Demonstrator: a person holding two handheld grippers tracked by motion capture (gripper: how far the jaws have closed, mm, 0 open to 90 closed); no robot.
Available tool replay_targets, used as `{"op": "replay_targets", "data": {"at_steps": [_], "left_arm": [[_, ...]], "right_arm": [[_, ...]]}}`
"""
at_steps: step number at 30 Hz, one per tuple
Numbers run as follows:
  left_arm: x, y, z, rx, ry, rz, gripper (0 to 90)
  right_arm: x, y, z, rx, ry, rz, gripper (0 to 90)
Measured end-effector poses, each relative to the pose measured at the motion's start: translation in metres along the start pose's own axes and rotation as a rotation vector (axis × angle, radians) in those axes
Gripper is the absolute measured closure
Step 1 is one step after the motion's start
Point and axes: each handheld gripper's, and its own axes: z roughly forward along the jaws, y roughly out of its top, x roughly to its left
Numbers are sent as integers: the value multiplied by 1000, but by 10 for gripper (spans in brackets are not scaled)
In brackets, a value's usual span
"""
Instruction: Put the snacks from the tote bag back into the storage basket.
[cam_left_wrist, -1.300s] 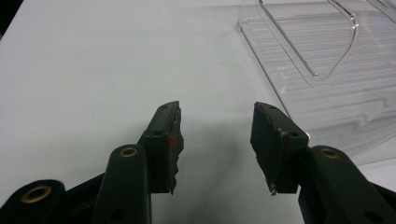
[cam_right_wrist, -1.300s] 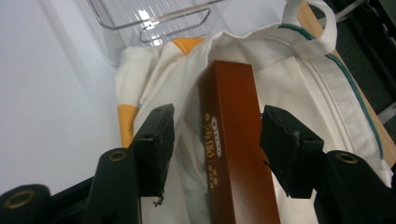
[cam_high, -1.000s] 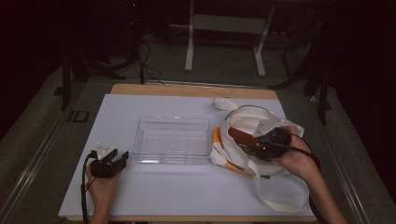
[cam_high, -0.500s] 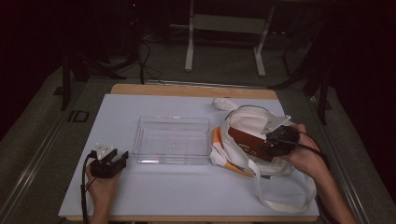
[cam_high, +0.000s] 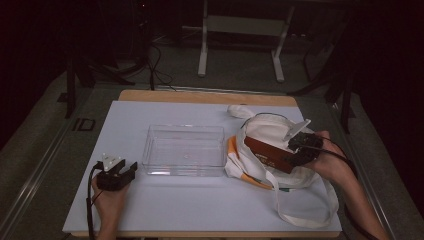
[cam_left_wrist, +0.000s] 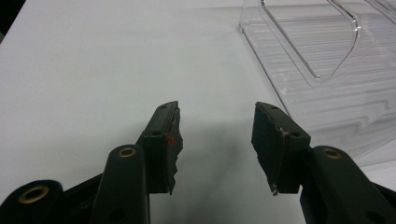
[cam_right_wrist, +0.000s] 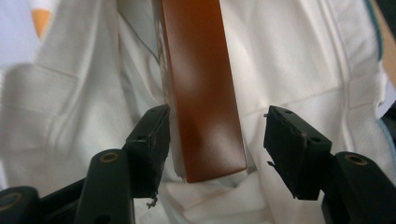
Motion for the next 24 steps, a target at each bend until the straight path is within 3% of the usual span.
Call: {"op": "replay_targets", "data": {"at_steps": [8, 24], "left_arm": [[0, 0, 0, -1, 1, -1, 522], [0, 0, 0, 2, -1, -1, 519]], "right_arm": [[-7, -5, 9, 42, 25, 9, 368], [-13, 1, 31, 148, 98, -18, 328]]}}
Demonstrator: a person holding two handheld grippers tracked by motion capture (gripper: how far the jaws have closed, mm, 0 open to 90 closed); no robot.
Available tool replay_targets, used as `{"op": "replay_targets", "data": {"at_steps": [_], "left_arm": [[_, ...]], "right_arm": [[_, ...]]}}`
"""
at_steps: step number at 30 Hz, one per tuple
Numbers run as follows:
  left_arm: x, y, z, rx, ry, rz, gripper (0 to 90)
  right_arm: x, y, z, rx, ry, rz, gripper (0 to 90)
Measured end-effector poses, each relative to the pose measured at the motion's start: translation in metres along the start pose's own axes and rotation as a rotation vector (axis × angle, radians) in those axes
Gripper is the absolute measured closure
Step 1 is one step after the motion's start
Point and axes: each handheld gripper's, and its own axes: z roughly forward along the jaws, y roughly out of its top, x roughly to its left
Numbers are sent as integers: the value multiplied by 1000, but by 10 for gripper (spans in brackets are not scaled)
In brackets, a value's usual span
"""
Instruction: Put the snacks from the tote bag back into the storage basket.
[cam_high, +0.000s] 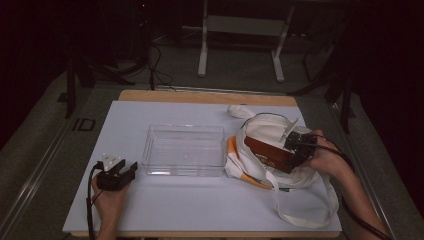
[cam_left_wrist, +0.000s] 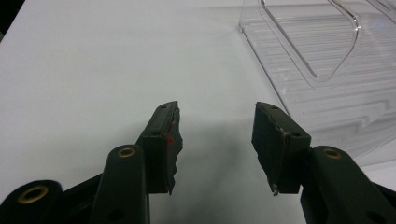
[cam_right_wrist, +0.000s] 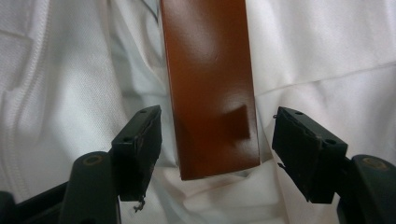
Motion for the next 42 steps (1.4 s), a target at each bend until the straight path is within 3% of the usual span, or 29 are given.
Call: {"op": "replay_targets", "data": {"at_steps": [6, 27, 32, 42], "left_arm": [[0, 0, 0, 0, 1, 0, 519], [0, 0, 0, 1, 0, -2, 517], [0, 0, 0, 1, 0, -2, 517], [0, 0, 0, 0, -1, -2, 517]], "right_arm": [[-5, 1, 8, 46, 15, 4, 328], [-19, 5, 43, 177, 149, -1, 339], [-17, 5, 52, 223, 164, -16, 346], [-15, 7, 61, 251, 169, -45, 370]]}}
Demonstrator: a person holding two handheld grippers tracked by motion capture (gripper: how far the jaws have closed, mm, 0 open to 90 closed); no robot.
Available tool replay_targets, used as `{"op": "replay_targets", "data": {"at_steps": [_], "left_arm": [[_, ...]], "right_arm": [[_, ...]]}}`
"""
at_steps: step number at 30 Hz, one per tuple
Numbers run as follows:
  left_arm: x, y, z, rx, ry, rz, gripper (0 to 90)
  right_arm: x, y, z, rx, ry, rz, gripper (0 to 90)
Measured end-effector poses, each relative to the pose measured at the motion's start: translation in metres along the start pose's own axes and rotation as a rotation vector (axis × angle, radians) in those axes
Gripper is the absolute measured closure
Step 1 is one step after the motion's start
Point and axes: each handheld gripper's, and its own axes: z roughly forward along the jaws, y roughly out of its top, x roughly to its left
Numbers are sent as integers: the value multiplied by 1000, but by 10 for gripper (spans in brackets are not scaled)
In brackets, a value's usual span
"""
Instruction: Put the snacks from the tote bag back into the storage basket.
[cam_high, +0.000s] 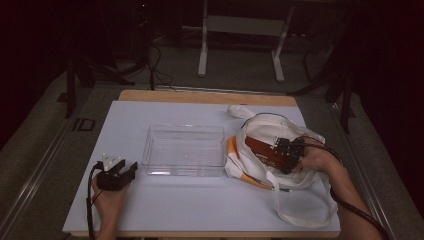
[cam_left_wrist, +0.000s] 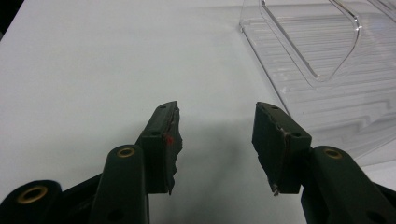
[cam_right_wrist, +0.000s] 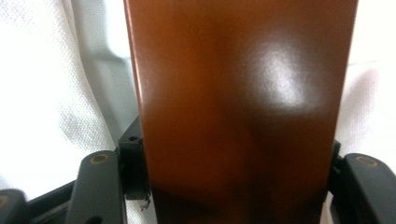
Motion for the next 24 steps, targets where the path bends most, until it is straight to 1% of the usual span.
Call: {"op": "replay_targets", "data": {"at_steps": [1, 3, 7, 12, 16, 18, 19, 24], "left_arm": [[0, 0, 0, 0, 0, 0, 517], [0, 0, 0, 0, 0, 0, 517], [0, 0, 0, 0, 0, -1, 517], [0, 0, 0, 0, 1, 0, 517], [0, 0, 0, 0, 0, -1, 517], [0, 0, 0, 0, 0, -1, 517], [0, 0, 0, 1, 1, -1, 517], [0, 0, 0, 1, 1, -1, 517]], "right_arm": [[0, 0, 1, -1, 3, 0, 388], [0, 0, 2, 3, 23, 10, 404], [0, -1, 0, -8, 44, 2, 420], [1, -3, -2, -16, 49, -10, 427], [2, -4, -3, -26, 31, -24, 429], [2, -5, -3, -28, 32, -22, 430], [2, -6, -4, -36, 30, -30, 431], [4, -8, -8, -44, 34, -39, 431]]}}
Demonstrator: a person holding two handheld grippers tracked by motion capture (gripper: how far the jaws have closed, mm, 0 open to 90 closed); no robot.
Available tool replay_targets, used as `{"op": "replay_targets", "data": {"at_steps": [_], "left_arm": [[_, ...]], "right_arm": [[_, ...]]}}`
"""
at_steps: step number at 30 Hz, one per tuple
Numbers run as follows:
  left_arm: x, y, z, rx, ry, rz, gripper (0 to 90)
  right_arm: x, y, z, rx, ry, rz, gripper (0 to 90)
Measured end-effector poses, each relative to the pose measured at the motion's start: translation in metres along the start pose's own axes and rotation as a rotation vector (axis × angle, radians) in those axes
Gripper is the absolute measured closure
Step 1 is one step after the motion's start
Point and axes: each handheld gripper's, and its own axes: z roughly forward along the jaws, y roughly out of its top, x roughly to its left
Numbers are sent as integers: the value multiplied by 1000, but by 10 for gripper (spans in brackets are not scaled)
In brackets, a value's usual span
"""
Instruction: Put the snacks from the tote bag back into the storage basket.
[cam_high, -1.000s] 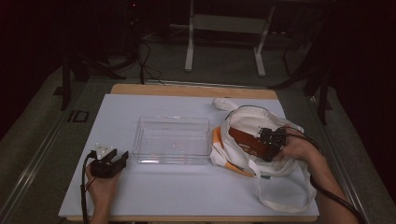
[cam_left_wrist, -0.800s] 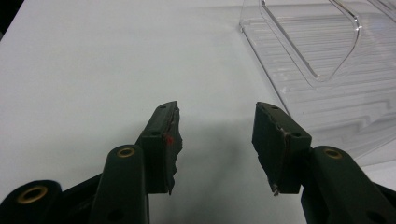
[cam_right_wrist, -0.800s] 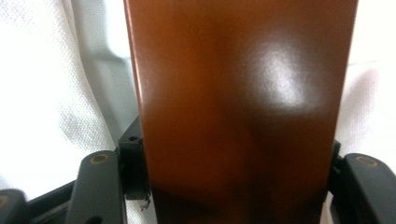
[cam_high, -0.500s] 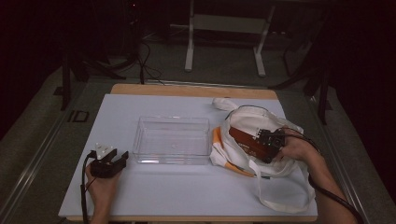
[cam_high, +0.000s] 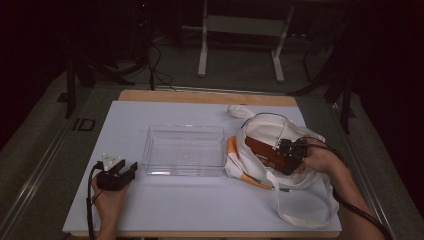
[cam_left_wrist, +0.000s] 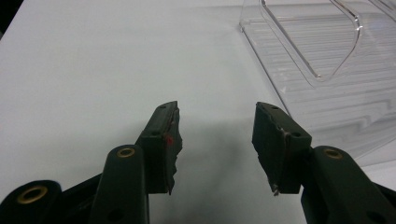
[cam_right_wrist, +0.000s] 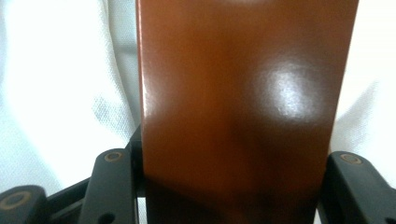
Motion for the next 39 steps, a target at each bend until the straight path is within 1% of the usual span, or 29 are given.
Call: {"op": "replay_targets", "data": {"at_steps": [9, 16, 17, 19, 22, 24, 36, 37, 39], "left_arm": [[0, 0, 0, 0, 0, 0, 517], [0, 0, 0, 0, 1, -1, 517], [0, 0, 0, 0, 1, -1, 517], [0, 0, 0, 0, 1, -1, 516], [0, 0, 0, 1, 1, -1, 517], [0, 0, 0, 1, 1, -1, 516], [0, 0, 0, 2, 1, -1, 516], [0, 0, 0, 2, 2, 0, 516], [0, 0, 0, 1, 2, -1, 516]], "right_arm": [[-1, -7, -9, -26, 7, 7, 431], [-3, -12, -14, -43, -3, 15, 431], [-3, -13, -15, -48, 0, 22, 431], [-3, -14, -17, -56, -1, 21, 431], [-3, -16, -23, -85, -4, 18, 430], [-3, -18, -26, -102, -3, 26, 430], [-5, -28, -40, -141, -31, 37, 431], [-5, -30, -43, -154, -32, 43, 431], [-5, -31, -44, -161, -33, 42, 430]]}}
